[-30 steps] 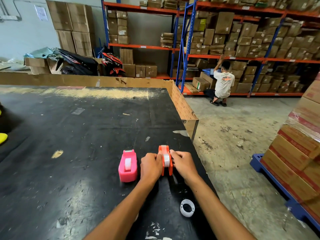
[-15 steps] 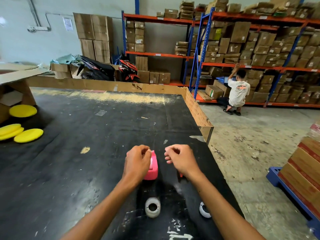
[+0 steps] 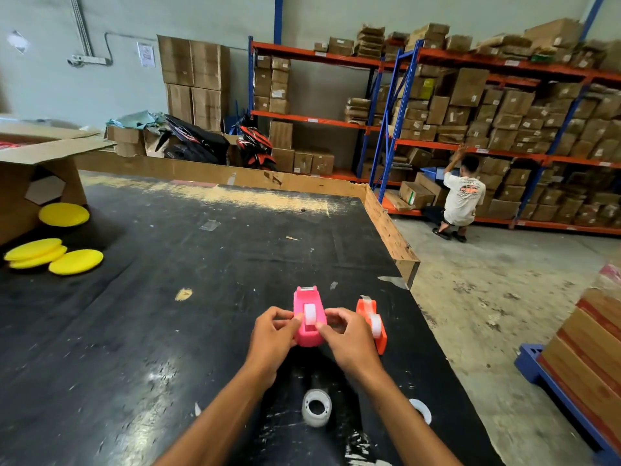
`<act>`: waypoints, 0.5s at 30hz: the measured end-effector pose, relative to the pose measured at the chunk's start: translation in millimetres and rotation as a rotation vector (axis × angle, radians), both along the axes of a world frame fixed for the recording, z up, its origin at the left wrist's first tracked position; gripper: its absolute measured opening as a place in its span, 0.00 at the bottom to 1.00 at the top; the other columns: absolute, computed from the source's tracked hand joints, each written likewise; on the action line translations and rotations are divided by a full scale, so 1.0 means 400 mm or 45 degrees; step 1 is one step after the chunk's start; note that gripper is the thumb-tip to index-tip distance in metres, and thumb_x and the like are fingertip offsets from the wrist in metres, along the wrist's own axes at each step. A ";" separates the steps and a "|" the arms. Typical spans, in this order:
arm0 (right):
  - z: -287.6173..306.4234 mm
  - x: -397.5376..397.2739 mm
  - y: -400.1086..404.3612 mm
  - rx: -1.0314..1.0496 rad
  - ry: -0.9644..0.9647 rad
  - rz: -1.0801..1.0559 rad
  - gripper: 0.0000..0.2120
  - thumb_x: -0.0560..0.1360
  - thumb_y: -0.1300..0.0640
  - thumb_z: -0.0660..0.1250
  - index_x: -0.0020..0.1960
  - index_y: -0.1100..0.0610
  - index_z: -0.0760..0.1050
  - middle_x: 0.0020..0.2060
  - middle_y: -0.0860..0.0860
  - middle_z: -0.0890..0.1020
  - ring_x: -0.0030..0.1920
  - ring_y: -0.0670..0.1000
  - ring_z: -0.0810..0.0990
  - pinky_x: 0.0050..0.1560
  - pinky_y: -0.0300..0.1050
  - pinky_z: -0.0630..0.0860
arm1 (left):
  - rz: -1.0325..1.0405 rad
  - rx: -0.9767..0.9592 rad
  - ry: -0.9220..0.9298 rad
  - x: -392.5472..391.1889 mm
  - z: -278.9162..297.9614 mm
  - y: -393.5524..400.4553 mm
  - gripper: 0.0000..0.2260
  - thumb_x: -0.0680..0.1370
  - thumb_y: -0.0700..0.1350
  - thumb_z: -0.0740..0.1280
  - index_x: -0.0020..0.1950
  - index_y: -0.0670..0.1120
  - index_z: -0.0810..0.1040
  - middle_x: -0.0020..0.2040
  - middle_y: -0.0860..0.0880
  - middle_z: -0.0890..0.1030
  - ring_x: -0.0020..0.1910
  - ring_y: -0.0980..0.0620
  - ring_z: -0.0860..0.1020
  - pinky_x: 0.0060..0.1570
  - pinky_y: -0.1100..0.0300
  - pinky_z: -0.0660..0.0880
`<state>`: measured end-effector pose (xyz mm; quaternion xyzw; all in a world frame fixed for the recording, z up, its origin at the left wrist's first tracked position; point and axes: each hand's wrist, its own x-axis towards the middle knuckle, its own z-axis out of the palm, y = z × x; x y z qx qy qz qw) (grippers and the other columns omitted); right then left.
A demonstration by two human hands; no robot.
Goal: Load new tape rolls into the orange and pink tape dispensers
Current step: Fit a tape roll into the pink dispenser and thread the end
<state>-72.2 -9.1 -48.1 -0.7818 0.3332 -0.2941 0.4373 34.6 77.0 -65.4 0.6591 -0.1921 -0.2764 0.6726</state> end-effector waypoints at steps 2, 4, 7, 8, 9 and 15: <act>0.012 -0.014 0.000 -0.014 -0.022 0.054 0.09 0.72 0.60 0.70 0.52 0.55 0.81 0.43 0.45 0.84 0.46 0.43 0.82 0.50 0.39 0.79 | -0.008 -0.062 0.000 -0.004 0.004 0.005 0.03 0.75 0.39 0.69 0.44 0.42 0.76 0.41 0.40 0.84 0.38 0.48 0.83 0.43 0.54 0.80; 0.019 -0.026 -0.002 -0.057 0.038 0.155 0.13 0.72 0.59 0.70 0.56 0.52 0.79 0.44 0.42 0.82 0.46 0.40 0.82 0.50 0.36 0.78 | -0.027 -0.086 -0.031 -0.002 0.005 0.013 0.03 0.75 0.37 0.69 0.45 0.43 0.76 0.39 0.42 0.84 0.35 0.49 0.82 0.40 0.57 0.79; 0.031 -0.029 -0.020 -0.243 0.271 0.281 0.23 0.71 0.55 0.70 0.66 0.50 0.74 0.51 0.51 0.79 0.50 0.46 0.80 0.57 0.44 0.78 | -0.050 -0.035 -0.153 0.007 -0.004 0.017 0.05 0.73 0.40 0.72 0.45 0.46 0.78 0.43 0.39 0.85 0.40 0.42 0.84 0.42 0.51 0.80; 0.040 -0.026 -0.025 -0.300 0.353 0.302 0.24 0.71 0.53 0.70 0.67 0.49 0.73 0.52 0.53 0.78 0.51 0.50 0.80 0.58 0.47 0.77 | -0.060 -0.021 -0.193 0.008 -0.004 0.021 0.06 0.71 0.43 0.73 0.45 0.48 0.78 0.44 0.39 0.85 0.42 0.40 0.84 0.44 0.48 0.81; 0.048 -0.021 -0.031 -0.353 0.422 0.318 0.24 0.71 0.52 0.70 0.66 0.49 0.73 0.52 0.54 0.77 0.52 0.52 0.79 0.57 0.49 0.77 | -0.069 -0.010 -0.228 0.008 -0.006 0.024 0.07 0.69 0.46 0.74 0.45 0.49 0.79 0.44 0.40 0.85 0.43 0.40 0.85 0.46 0.46 0.81; 0.074 0.008 -0.030 -0.653 0.705 0.358 0.13 0.72 0.52 0.68 0.53 0.56 0.73 0.51 0.58 0.77 0.52 0.60 0.77 0.51 0.54 0.75 | -0.045 0.055 -0.409 -0.007 0.007 0.030 0.10 0.71 0.46 0.74 0.49 0.47 0.79 0.43 0.44 0.84 0.40 0.49 0.84 0.40 0.56 0.82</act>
